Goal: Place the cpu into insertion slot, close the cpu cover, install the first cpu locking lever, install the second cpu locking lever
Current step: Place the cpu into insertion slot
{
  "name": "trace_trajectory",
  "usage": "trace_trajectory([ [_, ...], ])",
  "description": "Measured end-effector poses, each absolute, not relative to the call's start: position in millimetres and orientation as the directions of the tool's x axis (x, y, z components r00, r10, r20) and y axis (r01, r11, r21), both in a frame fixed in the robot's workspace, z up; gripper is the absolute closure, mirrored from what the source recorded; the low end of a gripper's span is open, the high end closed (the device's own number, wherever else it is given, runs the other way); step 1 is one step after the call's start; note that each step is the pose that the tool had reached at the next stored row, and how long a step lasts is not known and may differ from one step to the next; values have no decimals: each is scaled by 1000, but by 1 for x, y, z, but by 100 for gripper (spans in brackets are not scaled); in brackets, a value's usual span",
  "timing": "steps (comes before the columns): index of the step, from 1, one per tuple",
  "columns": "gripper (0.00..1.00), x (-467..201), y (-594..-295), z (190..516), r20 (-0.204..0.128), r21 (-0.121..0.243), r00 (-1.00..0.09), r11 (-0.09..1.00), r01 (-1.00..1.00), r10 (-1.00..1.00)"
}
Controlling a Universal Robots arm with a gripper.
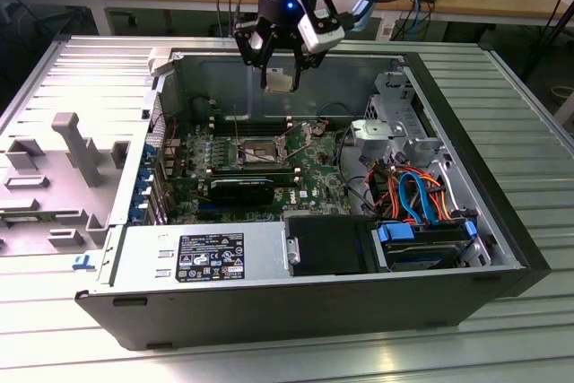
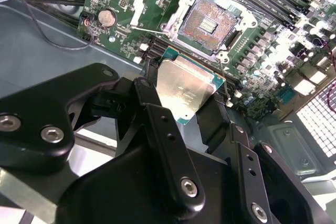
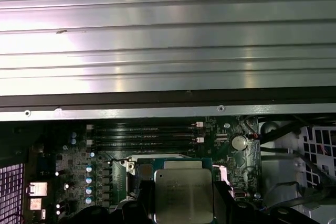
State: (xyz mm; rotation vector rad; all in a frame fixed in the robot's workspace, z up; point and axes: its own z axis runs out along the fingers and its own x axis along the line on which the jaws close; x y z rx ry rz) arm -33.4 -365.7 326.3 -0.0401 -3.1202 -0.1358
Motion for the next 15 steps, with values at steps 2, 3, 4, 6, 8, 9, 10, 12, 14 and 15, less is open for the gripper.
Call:
trace_trajectory([
  [2, 46, -33, -366, 326, 19, 87, -1000, 996, 26, 25],
  [3, 46, -33, -366, 325, 19, 86, -1000, 996, 26, 25],
  [4, 46, -33, -366, 325, 19, 87, -1000, 996, 26, 25],
  [6, 46, -33, -366, 325, 19, 86, -1000, 996, 26, 25],
  [8, 46, -33, -366, 324, 19, 86, -1000, 996, 26, 25],
  [9, 46, -33, -366, 324, 19, 86, -1000, 996, 26, 25],
  [10, 46, -33, -366, 323, 19, 86, -1000, 996, 26, 25],
  [12, 46, -33, -366, 323, 19, 86, -1000, 996, 26, 25],
  [14, 46, -33, -367, 322, 19, 86, -1000, 996, 26, 25],
  [15, 46, -33, -367, 322, 19, 86, -1000, 996, 26, 25],
])
